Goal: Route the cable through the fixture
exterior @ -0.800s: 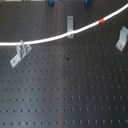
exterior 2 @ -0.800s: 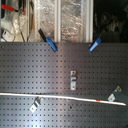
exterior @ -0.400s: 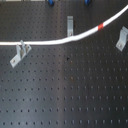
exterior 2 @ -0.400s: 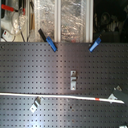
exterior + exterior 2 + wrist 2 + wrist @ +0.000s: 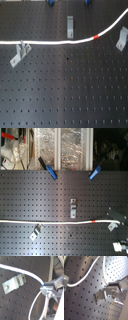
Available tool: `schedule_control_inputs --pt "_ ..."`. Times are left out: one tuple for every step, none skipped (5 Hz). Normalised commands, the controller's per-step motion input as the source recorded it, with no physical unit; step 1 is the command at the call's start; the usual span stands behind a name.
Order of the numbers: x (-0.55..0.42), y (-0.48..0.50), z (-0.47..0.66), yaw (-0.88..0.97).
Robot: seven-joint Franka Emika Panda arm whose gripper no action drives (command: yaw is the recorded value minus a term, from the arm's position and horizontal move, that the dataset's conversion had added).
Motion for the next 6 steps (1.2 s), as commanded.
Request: schedule_control_inputs --pt "-0.538 -0.204 0.03 0.36" --pt "-0.497 -0.027 0.02 0.11" --pt "-0.413 0.126 0.01 -0.01" --pt "-0.338 0.17 0.19 -0.47" --pt "-0.282 0.178 0.25 -0.6" --pt "-0.228 0.117 0.34 -0.52"
